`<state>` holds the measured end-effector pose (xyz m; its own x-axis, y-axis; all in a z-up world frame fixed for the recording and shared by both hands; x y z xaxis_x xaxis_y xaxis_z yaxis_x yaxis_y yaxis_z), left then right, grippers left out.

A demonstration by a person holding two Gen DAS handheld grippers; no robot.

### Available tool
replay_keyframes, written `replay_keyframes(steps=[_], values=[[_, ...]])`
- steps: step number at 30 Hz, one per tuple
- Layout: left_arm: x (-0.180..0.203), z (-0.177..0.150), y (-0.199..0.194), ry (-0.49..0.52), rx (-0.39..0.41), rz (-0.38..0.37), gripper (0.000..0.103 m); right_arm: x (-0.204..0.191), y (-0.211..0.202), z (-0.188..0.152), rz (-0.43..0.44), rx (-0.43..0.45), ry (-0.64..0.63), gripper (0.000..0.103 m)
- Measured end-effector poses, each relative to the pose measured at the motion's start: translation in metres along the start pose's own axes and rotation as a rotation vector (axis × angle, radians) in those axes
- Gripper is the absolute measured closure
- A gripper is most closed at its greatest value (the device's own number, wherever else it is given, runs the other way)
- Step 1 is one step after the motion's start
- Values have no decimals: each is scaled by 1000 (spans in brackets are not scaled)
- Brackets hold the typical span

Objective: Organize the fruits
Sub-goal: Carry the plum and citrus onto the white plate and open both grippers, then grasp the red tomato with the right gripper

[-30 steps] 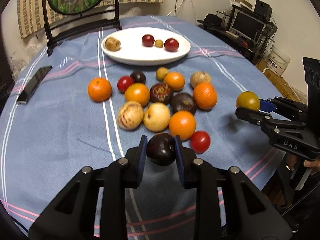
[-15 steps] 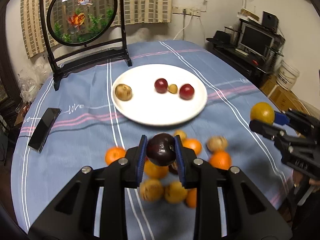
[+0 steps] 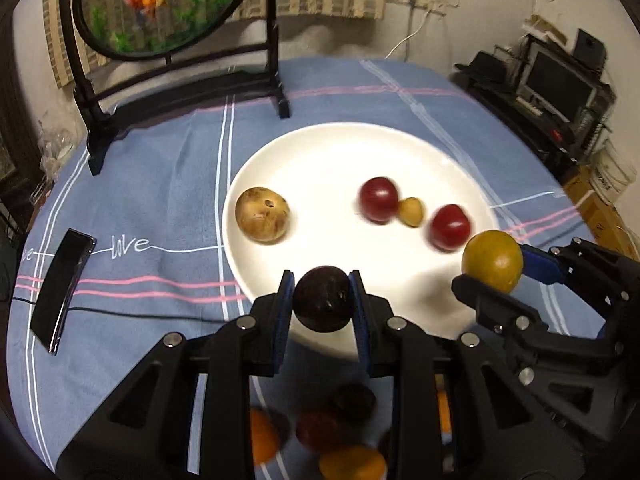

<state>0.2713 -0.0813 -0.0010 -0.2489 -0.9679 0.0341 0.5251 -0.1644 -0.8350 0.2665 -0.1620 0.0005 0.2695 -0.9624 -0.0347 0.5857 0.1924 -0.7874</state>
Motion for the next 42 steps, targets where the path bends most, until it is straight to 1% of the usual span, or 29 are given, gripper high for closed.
replay_keyframes(steps=[4,6,7,8,9,11,13,15,17,19,22,24,25,26,27,29,33,35,39,42], values=[[-6,5,21,-14,-26,8,75,2,23,4,-6,-37,-2,64],[-10,7,26,-28,-28,14,73,5,31,6,-11,-45,2,64],[-12,8,28,-45,-25,17,67,6,33,7,-20,-40,4,63],[-14,9,28,-59,-18,24,46,6,34,7,-31,-34,-1,62],[-16,10,25,-66,-1,37,36,6,34,8,-36,-26,-3,60],[-15,10,16,-51,43,59,36,7,29,8,-40,-1,-3,59],[-12,8,6,-25,60,64,35,8,21,6,-25,1,13,59],[-13,5,-4,-22,76,79,26,11,10,2,-21,17,29,59],[-19,-5,-19,-58,112,83,18,16,-6,-6,-22,34,51,57],[-22,-16,-30,-69,123,67,18,21,-19,-14,-14,44,70,57],[-25,-32,-42,-55,117,84,18,26,-36,-31,-28,48,85,57],[-28,-42,-52,-66,129,89,18,27,-48,-45,-32,45,97,57],[-30,-48,-57,-77,133,86,17,27,-51,-51,-33,43,102,56],[-32,-54,-62,-87,136,79,12,26,-57,-58,-36,44,106,56],[-33,-60,-67,-95,139,75,11,25,-61,-64,-42,46,106,56],[-34,-73,-76,-101,143,74,11,23,-70,-77,-57,57,111,43],[-31,-97,-87,-83,141,94,11,17,-79,-103,-46,44,122,43],[-29,-109,-90,-69,136,104,11,17,-81,-114,-40,36,140,43],[-29,-133,-92,-78,112,85,10,18,-85,-138,-19,21,190,43],[-28,-150,-88,-101,62,57,10,13,-83,-155,-9,-10,190,43]])
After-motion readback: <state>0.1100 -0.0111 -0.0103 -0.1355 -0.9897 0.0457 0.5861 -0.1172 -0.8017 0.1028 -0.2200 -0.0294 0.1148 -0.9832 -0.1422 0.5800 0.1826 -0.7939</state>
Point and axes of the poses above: each gripper's, at about its wrist camera, not at the fingertips, and y roughly the way its jaws point, x to its right, z to its top, the point moved 4 cm from there along y, roughly the way its jaws point, and after that the axes turned 4 degrees about -x, right-handed, at the moved point
